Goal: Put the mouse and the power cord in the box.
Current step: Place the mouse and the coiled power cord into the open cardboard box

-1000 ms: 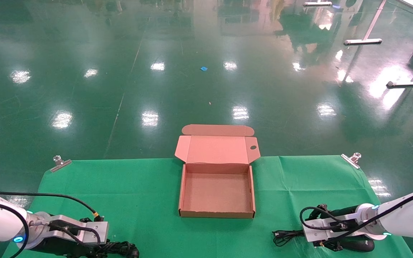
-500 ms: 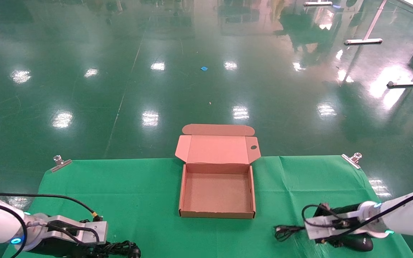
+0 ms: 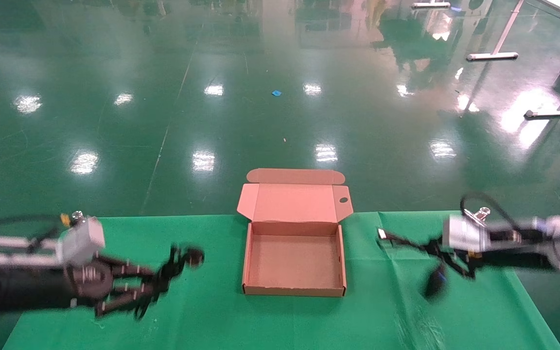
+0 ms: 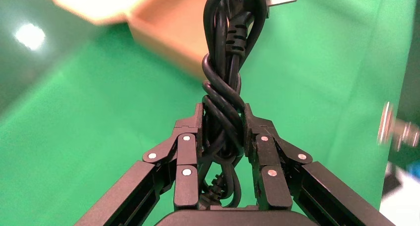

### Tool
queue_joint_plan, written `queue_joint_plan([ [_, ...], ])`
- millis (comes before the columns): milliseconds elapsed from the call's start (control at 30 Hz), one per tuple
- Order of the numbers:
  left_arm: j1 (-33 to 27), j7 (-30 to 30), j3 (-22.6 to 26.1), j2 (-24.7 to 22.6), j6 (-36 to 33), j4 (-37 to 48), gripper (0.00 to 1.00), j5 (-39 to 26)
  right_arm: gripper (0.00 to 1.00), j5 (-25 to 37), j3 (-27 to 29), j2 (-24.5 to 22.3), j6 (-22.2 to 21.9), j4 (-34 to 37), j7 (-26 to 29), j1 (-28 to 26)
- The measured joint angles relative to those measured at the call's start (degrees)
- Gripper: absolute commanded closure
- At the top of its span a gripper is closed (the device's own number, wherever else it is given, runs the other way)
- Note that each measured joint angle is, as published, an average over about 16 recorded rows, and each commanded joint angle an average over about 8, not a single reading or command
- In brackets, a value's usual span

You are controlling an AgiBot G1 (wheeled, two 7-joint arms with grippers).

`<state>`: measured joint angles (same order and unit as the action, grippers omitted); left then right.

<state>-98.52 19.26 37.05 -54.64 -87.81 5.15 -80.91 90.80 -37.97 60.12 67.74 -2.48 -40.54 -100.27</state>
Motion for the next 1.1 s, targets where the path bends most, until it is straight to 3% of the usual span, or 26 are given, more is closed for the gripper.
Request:
queue_joint_plan([
  [167,-3.45,-2.81,-2.83,-1.34,-1.16,1.21,1.0,3.78,1.0,-1.87,1.26,3.4,0.5,-1.59,1.98,-2.49],
  [333,-6.9,-4.79,-5.23,-3.5,-0.26,1.53,1.0,7.03,1.0,-3.04,1.96,9.44,-2.71,-2.74,3.4,-2.34],
  [633,-11.13,-5.52,-7.08,-3.99,-0.09,0.55,1.0,9.66,1.0,-4.88,0.93,17.45,-10.49,-6.81,7.25,3.87],
  [933,-10.72,-5.51,-6.76,-2.02,-2.63,-0.5,1.0,8.53,0.99,-6.64,-2.71,18.28,-18.53,-10.3,14.5,10.63],
  [1000,-10.24,-5.54,-6.71,-1.87,-2.98,-0.96,1.0,8.17,0.9,-6.77,-3.65,18.2,-20.39,-10.43,15.91,11.51],
  [1100,-9.51,-5.56,-6.61,-1.97,-3.26,-2.04,1.0,7.63,0.52,-6.85,-4.97,18.1,-22.94,-10.32,17.62,12.43],
])
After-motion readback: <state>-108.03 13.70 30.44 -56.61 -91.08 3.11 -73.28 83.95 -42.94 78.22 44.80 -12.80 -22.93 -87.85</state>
